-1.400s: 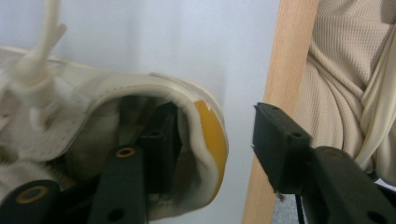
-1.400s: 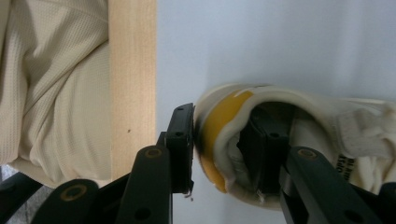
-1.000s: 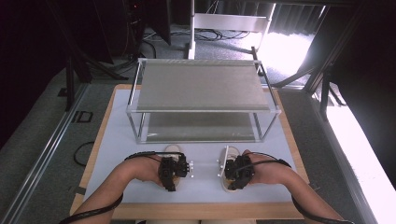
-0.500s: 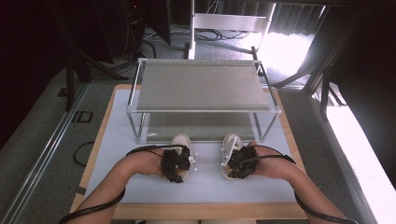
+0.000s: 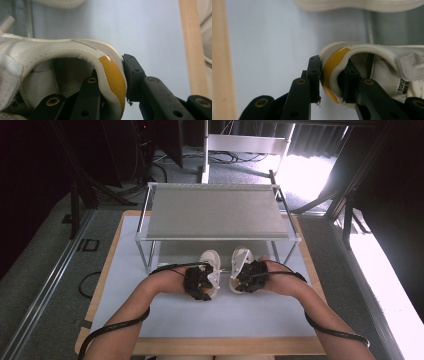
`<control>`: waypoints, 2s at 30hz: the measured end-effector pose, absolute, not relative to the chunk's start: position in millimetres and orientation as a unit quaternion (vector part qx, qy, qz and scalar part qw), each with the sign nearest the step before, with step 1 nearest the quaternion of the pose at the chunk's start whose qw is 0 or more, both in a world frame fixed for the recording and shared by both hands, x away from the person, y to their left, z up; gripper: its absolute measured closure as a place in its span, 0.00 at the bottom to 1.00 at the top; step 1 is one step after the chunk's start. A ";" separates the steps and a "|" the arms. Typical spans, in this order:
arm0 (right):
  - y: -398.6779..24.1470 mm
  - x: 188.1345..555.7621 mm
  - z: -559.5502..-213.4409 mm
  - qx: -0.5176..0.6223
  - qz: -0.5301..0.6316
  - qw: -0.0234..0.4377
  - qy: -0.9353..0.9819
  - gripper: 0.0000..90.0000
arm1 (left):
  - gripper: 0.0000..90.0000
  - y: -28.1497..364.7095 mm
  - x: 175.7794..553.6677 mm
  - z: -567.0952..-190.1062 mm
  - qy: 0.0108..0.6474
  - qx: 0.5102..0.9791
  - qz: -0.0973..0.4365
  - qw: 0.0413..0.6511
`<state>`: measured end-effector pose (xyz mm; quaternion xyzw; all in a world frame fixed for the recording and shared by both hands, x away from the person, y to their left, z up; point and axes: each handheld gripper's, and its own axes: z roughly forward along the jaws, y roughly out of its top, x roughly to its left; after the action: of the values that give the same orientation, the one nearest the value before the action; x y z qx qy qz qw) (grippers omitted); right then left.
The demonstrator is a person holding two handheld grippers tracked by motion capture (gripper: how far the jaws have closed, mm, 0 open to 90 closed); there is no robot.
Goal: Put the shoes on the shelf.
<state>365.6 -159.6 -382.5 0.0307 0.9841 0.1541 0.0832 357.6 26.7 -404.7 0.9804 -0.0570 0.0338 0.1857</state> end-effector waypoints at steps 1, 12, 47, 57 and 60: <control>-159.0 367.9 -383.8 0.032 0.152 0.084 0.984 0.81 | 0.86 25.9 361.5 -406.2 -0.057 0.980 0.038 0.187; -153.6 396.1 -399.9 0.021 0.167 0.088 0.982 0.80 | 0.86 20.7 398.2 -422.0 -0.040 0.975 0.050 0.212; -175.3 392.9 -384.2 0.122 0.278 0.165 0.938 0.55 | 0.43 13.0 399.9 -399.7 0.104 0.956 0.108 0.253; -181.1 372.6 -384.3 0.150 0.297 0.164 0.929 0.61 | 0.44 22.9 373.3 -379.5 0.124 0.945 0.159 0.258; -183.9 368.2 -385.9 0.164 0.309 0.160 0.923 0.62 | 0.45 26.1 365.1 -371.8 0.131 0.937 0.164 0.279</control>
<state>368.2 -183.9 -385.9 0.1639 0.9229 0.3092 0.1604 365.1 26.1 -371.8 0.9371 0.1313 0.1636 0.2791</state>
